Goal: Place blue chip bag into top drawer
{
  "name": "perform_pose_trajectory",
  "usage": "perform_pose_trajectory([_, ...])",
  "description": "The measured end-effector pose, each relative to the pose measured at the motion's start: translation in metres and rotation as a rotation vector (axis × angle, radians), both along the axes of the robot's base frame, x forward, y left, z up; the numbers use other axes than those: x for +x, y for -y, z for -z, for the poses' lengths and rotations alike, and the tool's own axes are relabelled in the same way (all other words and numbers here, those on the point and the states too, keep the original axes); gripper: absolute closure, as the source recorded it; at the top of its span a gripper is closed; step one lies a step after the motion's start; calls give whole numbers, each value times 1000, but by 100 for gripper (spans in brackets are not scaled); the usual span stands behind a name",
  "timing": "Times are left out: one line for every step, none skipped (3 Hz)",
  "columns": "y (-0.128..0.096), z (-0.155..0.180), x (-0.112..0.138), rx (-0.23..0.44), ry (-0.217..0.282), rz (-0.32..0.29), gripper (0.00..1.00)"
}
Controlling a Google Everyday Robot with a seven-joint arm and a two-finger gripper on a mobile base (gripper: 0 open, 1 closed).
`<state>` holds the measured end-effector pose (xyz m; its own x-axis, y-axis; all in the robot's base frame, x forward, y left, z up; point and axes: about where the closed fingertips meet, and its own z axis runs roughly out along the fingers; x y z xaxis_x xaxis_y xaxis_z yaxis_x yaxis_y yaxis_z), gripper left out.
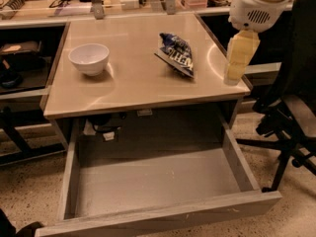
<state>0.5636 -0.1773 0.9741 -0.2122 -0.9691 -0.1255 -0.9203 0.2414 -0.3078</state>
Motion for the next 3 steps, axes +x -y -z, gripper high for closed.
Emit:
perform_pose_trajectory([-9,-6,7,1,24,-13,0])
perform_pose_trajectory([-15,-6,22,5,57,-22,0])
perform_pose_trajectory([-36,-6,63,34,98,-52,0])
